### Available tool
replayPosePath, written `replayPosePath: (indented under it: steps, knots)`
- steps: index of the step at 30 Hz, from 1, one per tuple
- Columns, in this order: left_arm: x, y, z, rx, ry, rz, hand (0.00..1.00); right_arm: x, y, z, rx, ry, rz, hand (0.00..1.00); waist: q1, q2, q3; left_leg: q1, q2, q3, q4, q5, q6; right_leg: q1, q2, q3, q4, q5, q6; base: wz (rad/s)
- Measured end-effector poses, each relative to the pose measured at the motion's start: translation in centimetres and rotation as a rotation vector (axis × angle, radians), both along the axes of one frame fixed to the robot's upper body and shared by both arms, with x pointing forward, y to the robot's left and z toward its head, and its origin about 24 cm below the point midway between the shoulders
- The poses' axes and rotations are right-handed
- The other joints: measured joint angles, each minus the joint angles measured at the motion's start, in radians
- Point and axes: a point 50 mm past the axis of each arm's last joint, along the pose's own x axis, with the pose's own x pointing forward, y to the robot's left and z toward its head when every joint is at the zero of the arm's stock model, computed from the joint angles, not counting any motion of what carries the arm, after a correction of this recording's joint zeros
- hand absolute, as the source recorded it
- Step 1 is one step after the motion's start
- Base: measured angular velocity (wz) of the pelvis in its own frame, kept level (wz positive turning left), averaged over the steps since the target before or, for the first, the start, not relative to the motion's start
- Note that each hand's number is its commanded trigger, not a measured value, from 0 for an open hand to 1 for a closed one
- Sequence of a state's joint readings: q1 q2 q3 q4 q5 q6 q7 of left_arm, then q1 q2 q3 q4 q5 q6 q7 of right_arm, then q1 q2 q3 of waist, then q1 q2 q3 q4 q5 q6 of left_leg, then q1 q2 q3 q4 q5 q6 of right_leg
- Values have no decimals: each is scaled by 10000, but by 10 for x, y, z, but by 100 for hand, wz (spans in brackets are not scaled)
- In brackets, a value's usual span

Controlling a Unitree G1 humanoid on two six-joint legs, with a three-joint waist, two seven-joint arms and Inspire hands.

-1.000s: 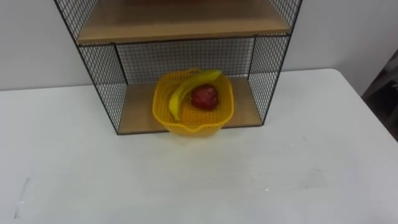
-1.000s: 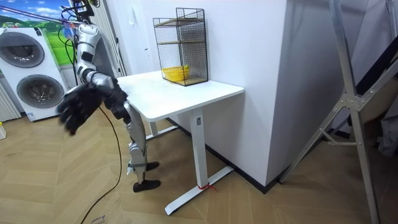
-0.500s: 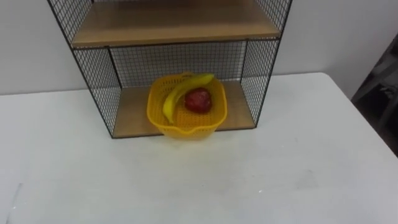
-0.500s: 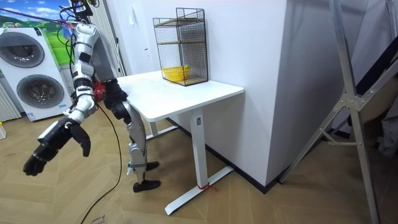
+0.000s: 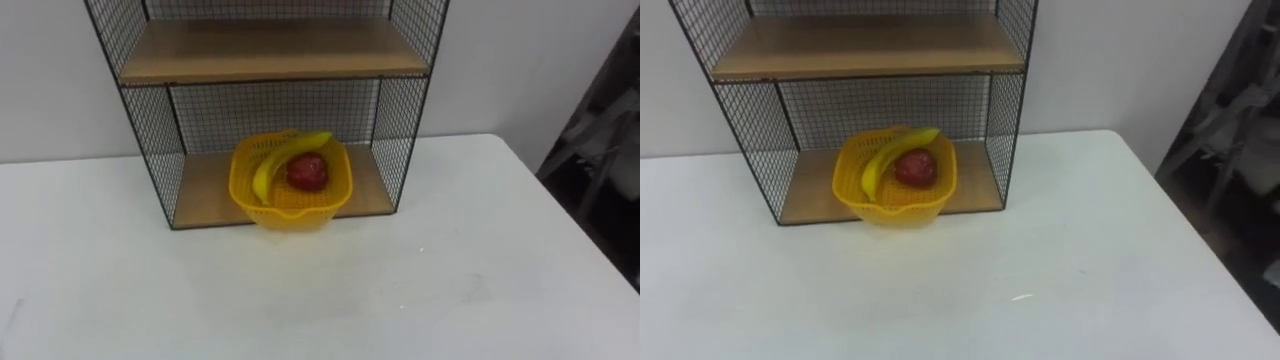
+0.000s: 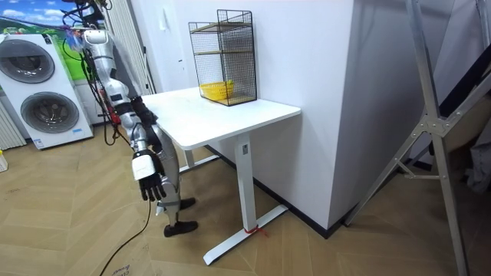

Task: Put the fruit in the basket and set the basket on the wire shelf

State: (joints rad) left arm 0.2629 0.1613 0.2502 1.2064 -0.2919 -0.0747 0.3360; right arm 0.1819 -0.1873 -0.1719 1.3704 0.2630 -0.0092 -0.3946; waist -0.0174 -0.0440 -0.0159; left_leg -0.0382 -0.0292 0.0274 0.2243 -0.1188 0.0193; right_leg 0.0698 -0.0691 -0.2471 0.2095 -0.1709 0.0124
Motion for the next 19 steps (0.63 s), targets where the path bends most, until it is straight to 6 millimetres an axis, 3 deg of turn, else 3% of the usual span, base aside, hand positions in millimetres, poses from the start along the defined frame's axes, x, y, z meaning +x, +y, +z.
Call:
replayPosePath:
  steps: [3,4,5,9,14,19]
  knots:
    - [18,-3,-1,-182,-97,-1133,0,17,4,-3,601,-147,627,0,-7,69,130,98,10,84,-39,2,-2,-16,32,125,-3,84,-103,-13]
    - [15,-4,-1,-247,101,-1459,0,21,7,-5,836,-196,809,0,4,82,216,106,5,48,-43,22,-27,-25,86,237,-42,141,-128,-18]
    - [15,-5,-2,-301,190,-1567,0,24,8,-5,958,-217,965,0,13,87,231,110,1,28,-42,32,-34,-34,109,287,-53,150,-135,-20]
    - [10,-8,-3,-446,736,-1983,0,28,11,-7,1393,-96,1628,0,71,99,220,138,-10,-26,-37,33,-33,-34,160,419,-58,150,-137,-9]
    - [3,-18,-7,-855,1295,-2133,0,20,15,-8,1784,720,2701,0,241,260,126,151,-15,-44,-12,32,-30,30,134,340,-53,151,-138,1]
    - [2,-22,-8,-1041,1469,-2124,0,19,17,-9,2058,1018,3256,0,242,344,132,181,-10,-49,-18,32,-30,57,94,199,-44,154,-142,7]
